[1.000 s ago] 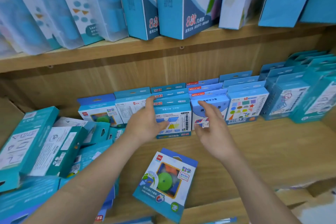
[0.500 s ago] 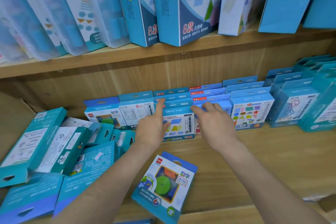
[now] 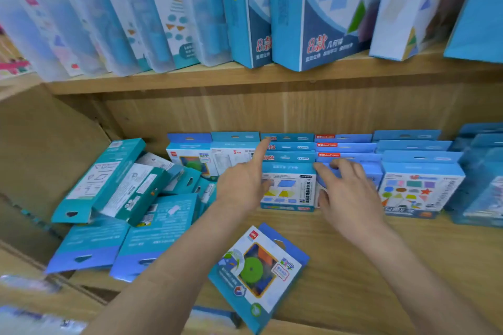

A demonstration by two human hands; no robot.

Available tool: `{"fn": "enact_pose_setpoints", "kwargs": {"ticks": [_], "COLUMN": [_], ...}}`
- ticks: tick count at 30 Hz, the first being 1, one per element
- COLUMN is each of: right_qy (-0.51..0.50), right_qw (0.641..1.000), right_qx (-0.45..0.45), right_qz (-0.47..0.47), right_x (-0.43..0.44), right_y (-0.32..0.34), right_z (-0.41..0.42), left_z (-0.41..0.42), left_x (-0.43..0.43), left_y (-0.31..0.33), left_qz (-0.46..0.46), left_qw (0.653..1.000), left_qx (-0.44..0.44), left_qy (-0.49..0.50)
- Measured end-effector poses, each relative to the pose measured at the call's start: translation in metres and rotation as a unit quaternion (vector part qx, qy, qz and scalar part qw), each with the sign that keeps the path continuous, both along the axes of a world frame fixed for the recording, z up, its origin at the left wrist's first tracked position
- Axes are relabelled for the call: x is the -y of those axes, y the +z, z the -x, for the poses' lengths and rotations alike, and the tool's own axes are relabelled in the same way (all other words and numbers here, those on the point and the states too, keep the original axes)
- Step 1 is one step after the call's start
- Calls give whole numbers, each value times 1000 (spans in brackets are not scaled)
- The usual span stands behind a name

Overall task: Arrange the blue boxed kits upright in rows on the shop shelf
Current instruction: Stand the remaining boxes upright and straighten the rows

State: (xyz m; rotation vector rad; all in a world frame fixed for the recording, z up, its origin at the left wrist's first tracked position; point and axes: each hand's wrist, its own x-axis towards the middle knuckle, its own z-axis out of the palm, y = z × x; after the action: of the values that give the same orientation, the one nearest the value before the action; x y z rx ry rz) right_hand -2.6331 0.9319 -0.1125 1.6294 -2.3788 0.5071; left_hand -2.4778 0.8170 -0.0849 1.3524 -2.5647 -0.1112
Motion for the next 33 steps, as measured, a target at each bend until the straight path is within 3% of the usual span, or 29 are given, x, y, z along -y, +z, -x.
{"fn": "enact_pose_setpoints", "kwargs": {"ticks": [8,15,20,24,28,31,33], "right_qy": [115,237,269,284,291,294,302], "right_qw": [976,829,781,791,830,911,939], "right_qx": [164,496,557,537,473,285,158], "right_qz": [92,104,90,70,52,45,44], "right_x": [15,41,63,82,96,99,105], "right_y": [25,46,45,35,28,33,43], "right_z": [-41,-128,-193,-235,-260,-274,-282], "left_z": [-91,-210,-274,-299,-314,-320,-324], "left_x": [-25,-26,-3,15,35,35,30], "left_y": [36,42,22,4,-11,1,15], "left_qz": [91,132,133,89,165,201,256], "left_qw": [991,975,978,987,983,974,957], "left_qx": [-91,-144,-106,-67,-14,-83,-134], "left_qy": [46,108,122,117,74,54,34]}}
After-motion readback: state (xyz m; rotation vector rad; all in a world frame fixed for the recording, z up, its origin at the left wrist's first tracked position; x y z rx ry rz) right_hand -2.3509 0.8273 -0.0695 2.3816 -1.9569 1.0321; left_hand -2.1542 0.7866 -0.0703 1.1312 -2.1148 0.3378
